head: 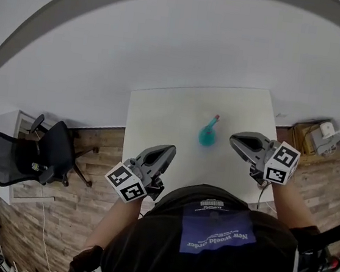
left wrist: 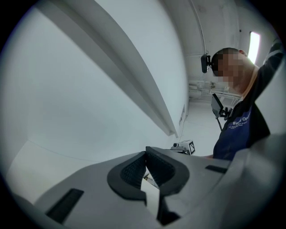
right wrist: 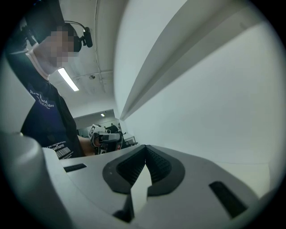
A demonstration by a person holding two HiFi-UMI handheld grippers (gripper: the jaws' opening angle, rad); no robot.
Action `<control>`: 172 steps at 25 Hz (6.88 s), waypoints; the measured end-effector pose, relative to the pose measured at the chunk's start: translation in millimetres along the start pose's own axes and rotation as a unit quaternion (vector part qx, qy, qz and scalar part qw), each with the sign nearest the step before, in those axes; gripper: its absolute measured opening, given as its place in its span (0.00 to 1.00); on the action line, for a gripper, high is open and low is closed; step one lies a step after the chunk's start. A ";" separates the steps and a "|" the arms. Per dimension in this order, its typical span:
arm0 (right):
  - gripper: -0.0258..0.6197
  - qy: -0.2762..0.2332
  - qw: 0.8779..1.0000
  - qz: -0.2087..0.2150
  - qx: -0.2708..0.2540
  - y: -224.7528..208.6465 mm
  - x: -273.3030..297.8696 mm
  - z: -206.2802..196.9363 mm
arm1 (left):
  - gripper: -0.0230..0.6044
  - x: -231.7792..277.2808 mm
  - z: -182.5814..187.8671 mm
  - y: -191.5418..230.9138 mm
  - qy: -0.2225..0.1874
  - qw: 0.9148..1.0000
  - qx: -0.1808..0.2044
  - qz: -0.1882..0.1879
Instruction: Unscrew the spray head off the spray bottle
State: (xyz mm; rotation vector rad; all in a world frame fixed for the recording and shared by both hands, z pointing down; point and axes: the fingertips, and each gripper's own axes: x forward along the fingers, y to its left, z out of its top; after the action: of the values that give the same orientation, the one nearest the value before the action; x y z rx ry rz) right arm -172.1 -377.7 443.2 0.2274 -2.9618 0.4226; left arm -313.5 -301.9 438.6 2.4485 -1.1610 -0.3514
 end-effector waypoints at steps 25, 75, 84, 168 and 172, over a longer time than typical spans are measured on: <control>0.35 0.469 0.740 0.182 -0.447 -33.6 94.1 -90.1 | 0.04 -43.6 -11.6 60.5 -0.042 0.998 -0.029 0.043; 0.23 0.599 0.576 0.258 -0.493 -82.0 111.0 -187.0 | 0.04 -50.0 -35.1 97.3 -0.050 0.993 -0.091 0.052; 0.23 0.569 0.659 0.198 -0.450 -79.6 108.3 -148.9 | 0.04 -48.8 -28.2 97.2 -0.044 0.995 -0.076 0.049; 0.23 0.079 0.951 0.235 -0.184 110.9 36.8 95.9 | 0.82 21.9 78.7 -54.5 0.000 0.981 -0.050 -0.188; 0.23 0.076 0.949 0.236 -0.196 112.9 36.9 99.3 | 0.82 21.8 80.8 -54.7 0.001 0.979 -0.061 -0.194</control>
State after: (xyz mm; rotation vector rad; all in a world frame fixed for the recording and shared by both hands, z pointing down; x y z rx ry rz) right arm -238.9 -303.8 324.6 -0.5415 -2.8405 -0.1102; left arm -294.4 -308.0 340.7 2.5544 -0.6314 -0.5139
